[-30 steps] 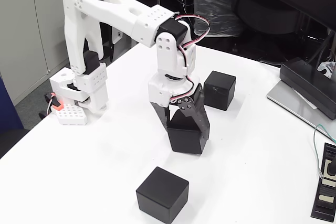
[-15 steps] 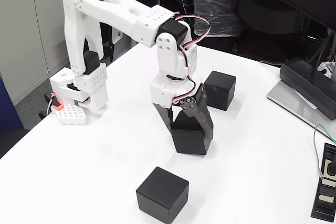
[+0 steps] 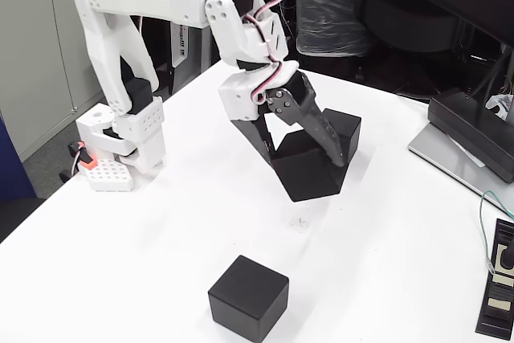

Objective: Stack the 3 blocks

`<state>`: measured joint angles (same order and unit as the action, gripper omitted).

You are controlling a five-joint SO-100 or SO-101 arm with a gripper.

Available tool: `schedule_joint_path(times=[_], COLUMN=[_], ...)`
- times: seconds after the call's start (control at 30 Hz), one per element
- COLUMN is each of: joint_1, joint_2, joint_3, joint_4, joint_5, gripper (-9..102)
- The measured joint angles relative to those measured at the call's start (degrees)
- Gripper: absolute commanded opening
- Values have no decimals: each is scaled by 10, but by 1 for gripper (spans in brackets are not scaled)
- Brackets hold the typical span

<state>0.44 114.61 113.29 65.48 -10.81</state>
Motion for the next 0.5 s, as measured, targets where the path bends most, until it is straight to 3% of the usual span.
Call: schedule_joint_path(times=[0.23, 0.5], joint_1=[-34, -127], joint_2=[77, 105], joint_3=[-12, -155], joint_4=[39, 160], joint_5=[0, 0], gripper=[-1, -1])
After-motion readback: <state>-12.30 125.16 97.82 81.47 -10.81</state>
